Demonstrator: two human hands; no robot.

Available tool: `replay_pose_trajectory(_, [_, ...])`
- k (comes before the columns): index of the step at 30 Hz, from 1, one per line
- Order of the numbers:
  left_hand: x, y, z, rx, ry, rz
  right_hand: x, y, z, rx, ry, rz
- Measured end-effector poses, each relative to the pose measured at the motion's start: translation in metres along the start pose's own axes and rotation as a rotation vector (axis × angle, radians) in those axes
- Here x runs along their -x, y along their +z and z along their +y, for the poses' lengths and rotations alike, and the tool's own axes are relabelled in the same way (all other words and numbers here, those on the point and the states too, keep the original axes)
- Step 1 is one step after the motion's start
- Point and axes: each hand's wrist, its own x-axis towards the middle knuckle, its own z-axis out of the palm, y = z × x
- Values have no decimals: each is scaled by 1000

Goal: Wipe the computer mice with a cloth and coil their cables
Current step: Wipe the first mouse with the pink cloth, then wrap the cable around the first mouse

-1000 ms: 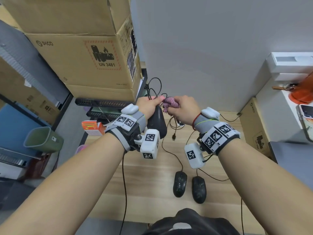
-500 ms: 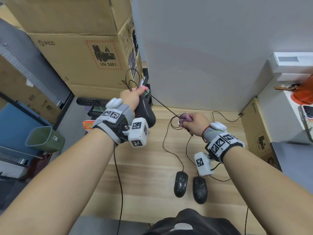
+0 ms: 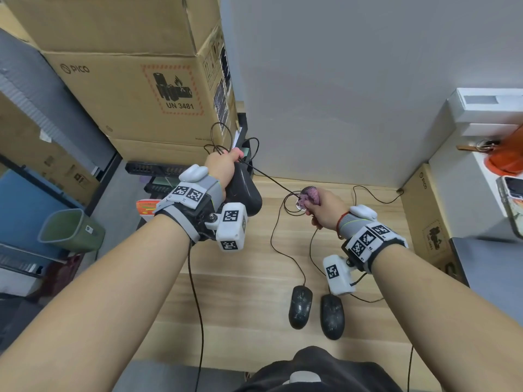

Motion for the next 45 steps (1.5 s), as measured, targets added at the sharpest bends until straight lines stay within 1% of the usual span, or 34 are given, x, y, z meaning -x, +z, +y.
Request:
replay_pose_trajectory(2, [0,-1,-2,-25,-17,1,1,-2,1,9,-18,-4])
replay_pose_trajectory(6, [-2,-4,-6,-51,-42,8,-1,-1,2,-10,33,-22])
replay_pose_trajectory(8, [-1,-4,-8,-62,-51,3,-3,1,3,-57,66,-35])
replay_pose_trajectory(12, [-1,-9,-14,-148,-52,-2,-9,8,9,-92,100,-64])
replay_pose_trajectory(14, [-2,-12,-19,-183,-50,-4,-16,10,17,-142,160,-26])
replay_pose_trajectory(17, [-3,-17,-24,-159,-58,0,-22,10,37,-240,326,53])
replay_pose_trajectory(19, [-5,-19,-28,-155,-62,-29,-24,14,47,-233,404,53])
replay_pose_trajectory(21, [-7,-17,-32,-211,-51,-66,-27,21,51,-227,418,39])
replay_pose_trajectory(25, [-8,-7,-49,-314,-64,-99,-36,39,38,-210,346,-54])
replay_pose_trajectory(27, [-10,-7,-64,-367,-105,-104,-40,51,29,-193,324,-84])
replay_pose_trajectory(29, [-11,-12,-78,-369,-145,-112,-43,61,21,-180,316,-97])
replay_pose_trajectory(32, [-22,-17,-99,-385,-198,-73,-56,84,17,-202,325,-143])
replay_pose_trajectory(35, [-26,-24,-113,-433,-217,-63,-65,101,14,-207,300,-147])
replay_pose_trajectory(39, [-34,-35,-141,-428,-320,-64,-84,133,20,-169,349,-311])
replay_pose_trajectory(42, [-36,-35,-150,-433,-373,-77,-90,146,27,-163,416,-379])
replay_pose_trajectory(45, [-38,-32,-160,-417,-421,-87,-86,160,38,-38,418,-457])
